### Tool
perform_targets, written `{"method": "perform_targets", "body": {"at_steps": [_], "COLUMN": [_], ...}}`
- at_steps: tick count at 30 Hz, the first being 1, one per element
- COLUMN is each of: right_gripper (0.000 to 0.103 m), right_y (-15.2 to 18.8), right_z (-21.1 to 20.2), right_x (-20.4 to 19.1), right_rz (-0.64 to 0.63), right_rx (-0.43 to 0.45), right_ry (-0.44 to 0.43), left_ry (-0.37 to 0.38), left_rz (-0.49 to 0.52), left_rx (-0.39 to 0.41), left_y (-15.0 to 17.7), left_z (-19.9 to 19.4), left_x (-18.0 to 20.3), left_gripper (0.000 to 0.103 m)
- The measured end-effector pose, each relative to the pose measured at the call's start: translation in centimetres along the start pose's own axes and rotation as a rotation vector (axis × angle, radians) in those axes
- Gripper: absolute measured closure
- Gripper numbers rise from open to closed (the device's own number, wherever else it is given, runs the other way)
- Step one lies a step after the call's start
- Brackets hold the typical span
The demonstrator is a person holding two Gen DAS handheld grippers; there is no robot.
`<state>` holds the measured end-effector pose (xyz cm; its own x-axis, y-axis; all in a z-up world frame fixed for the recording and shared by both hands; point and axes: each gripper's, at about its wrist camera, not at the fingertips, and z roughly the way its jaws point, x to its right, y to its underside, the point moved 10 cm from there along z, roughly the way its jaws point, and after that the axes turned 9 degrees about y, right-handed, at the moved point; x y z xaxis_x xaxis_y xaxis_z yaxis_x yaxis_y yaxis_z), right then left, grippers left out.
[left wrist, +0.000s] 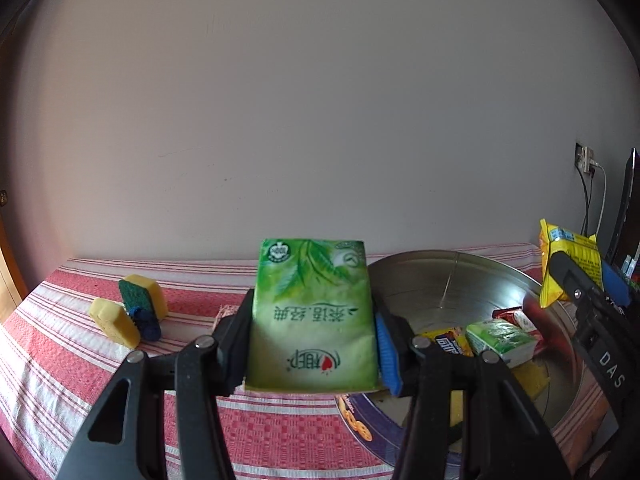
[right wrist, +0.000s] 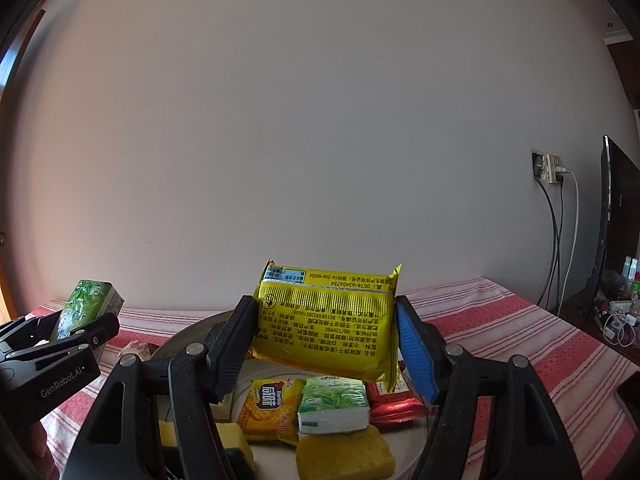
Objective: Organize objects
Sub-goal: 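Carry the tissue pack with the left tool while the right tool carries the yellow packet over the tin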
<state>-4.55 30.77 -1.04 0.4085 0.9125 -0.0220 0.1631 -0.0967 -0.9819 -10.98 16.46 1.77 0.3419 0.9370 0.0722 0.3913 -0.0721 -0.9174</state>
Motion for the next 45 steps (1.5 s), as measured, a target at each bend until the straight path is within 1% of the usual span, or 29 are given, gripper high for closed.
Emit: {"method": "perform_targets", "body": {"at_steps": [1,3,6,8,16,17,18,22,26,30,39,41,45], "right_gripper": [0.033,0.033,0.033,0.033,0.033,0.033,0.033,0.033,0.033,0.033,0.033,0.033,0.033], "right_y": [0.2,0.3,0.5,0.4,0.9,0.9,1.0,1.5,2.0,2.3,2.5,2.8,2.6], "right_z": [-0.5,-0.1,1.3,0.6,1.5,1.6,0.8,1.9,2.3,3.1,3.9,3.6,4.2], "right_x": [1.0,1.8,2.6,4.7,6.9,6.8,5.8,6.0,5.4,5.0,4.7,4.1,4.3], "right_rz": [0.001,-0.01,-0.02,-0.031,-0.059,-0.066,-0.075,-0.081,-0.104,-0.131,-0.133,-0.135,-0.14], "right_rx": [-0.004,-0.005,-0.013,-0.014,-0.033,-0.039,-0.044,-0.079,-0.097,-0.119,-0.152,-0.161,-0.171], "right_ry": [0.006,0.027,0.048,0.063,0.097,0.099,0.101,0.099,0.089,0.074,0.046,0.039,0.028], "left_ry": [0.005,0.017,0.03,0.038,0.047,0.046,0.044,0.031,0.028,0.022,0.013,0.016,0.014], "left_rz": [0.005,0.007,0.01,0.018,0.041,0.041,0.04,0.05,0.052,0.056,0.05,0.047,0.049], "left_rx": [-0.002,-0.007,-0.021,-0.031,-0.063,-0.066,-0.07,-0.098,-0.122,-0.141,-0.184,-0.183,-0.185], "left_y": [0.0,0.0,0.1,0.3,0.9,1.0,1.0,1.6,2.3,2.8,3.6,3.5,3.5], "left_z": [0.3,0.7,1.5,2.0,3.5,3.7,3.8,4.2,5.6,6.0,6.2,6.1,6.4], "left_x": [0.4,1.2,2.3,3.1,5.7,5.7,5.8,6.1,7.0,7.2,6.4,6.4,6.0], "left_gripper": [0.051,0.051,0.051,0.051,0.051,0.051,0.051,0.051,0.051,0.051,0.051,0.051,0.051]}}
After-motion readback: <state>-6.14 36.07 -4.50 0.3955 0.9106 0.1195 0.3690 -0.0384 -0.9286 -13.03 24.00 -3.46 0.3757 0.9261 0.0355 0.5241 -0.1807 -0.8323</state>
